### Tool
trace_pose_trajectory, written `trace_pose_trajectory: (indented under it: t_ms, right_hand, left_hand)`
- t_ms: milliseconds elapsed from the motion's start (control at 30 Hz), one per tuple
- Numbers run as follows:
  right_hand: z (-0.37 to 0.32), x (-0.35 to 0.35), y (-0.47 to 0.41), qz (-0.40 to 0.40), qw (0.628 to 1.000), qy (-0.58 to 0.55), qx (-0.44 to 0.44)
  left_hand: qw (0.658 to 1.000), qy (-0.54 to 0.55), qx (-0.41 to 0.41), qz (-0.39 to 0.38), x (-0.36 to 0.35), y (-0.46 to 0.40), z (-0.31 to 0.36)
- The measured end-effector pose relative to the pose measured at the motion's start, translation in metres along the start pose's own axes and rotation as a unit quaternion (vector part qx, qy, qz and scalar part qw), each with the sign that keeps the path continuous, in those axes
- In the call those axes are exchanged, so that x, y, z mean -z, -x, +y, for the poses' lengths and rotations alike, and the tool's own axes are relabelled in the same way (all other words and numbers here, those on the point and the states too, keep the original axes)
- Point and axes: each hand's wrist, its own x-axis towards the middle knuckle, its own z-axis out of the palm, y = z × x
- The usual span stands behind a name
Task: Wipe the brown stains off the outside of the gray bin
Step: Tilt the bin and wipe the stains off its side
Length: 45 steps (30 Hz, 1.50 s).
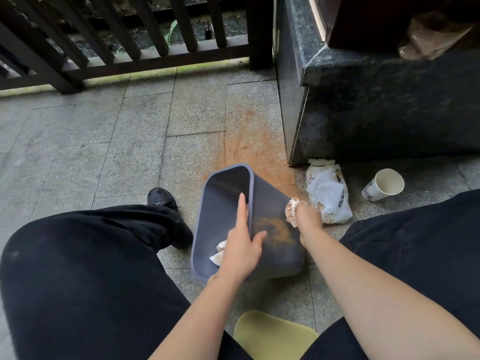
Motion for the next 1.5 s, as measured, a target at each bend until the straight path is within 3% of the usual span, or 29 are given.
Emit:
trace_pose_trajectory:
  t_ms: [133, 233, 367, 600, 767, 1033, 1333, 1500]
  right_hand:
    - [-0.008, 0.015, 0.002, -0.002, 0.996, -0.082, -0.036]
    - [-0.009, 0.021, 0.007, -0.024, 0.995, -0.097, -0.027]
    - [-0.008, 0.029, 0.01, -0.042, 0.995, -0.088, 0.008]
    - [0.001, 0.034, 0.022, -0.024, 0.992, 0.081, 0.091]
    - [0.019, 0.037, 0.01, -0.004, 0.986, 0.157, 0.059]
    - [0.048, 0.039, 0.002, 0.014, 0.936, 0.351, 0.038]
    - [0.062, 0.032, -0.006, 0.04, 0.935, 0.353, 0.018]
    - [0.067, 0.026, -0.012, 0.039, 0.942, 0.333, 0.002]
  left_hand:
    - [0.997, 0.016, -0.047, -0.06, -0.015, 0.02, 0.012]
    - [0.997, 0.027, -0.056, -0.05, -0.018, 0.025, 0.015]
    - [0.999, 0.023, -0.006, -0.025, -0.01, 0.018, 0.007]
    - [0.993, 0.098, 0.061, 0.019, 0.021, -0.004, -0.011]
    - [0.981, 0.161, 0.102, 0.033, 0.041, -0.013, -0.021]
    - [0.955, 0.268, 0.124, -0.002, 0.053, -0.02, -0.011]
    - [0.968, 0.224, 0.107, 0.036, 0.042, -0.02, -0.009]
    - [0.995, 0.057, 0.076, -0.017, 0.029, -0.014, -0.008]
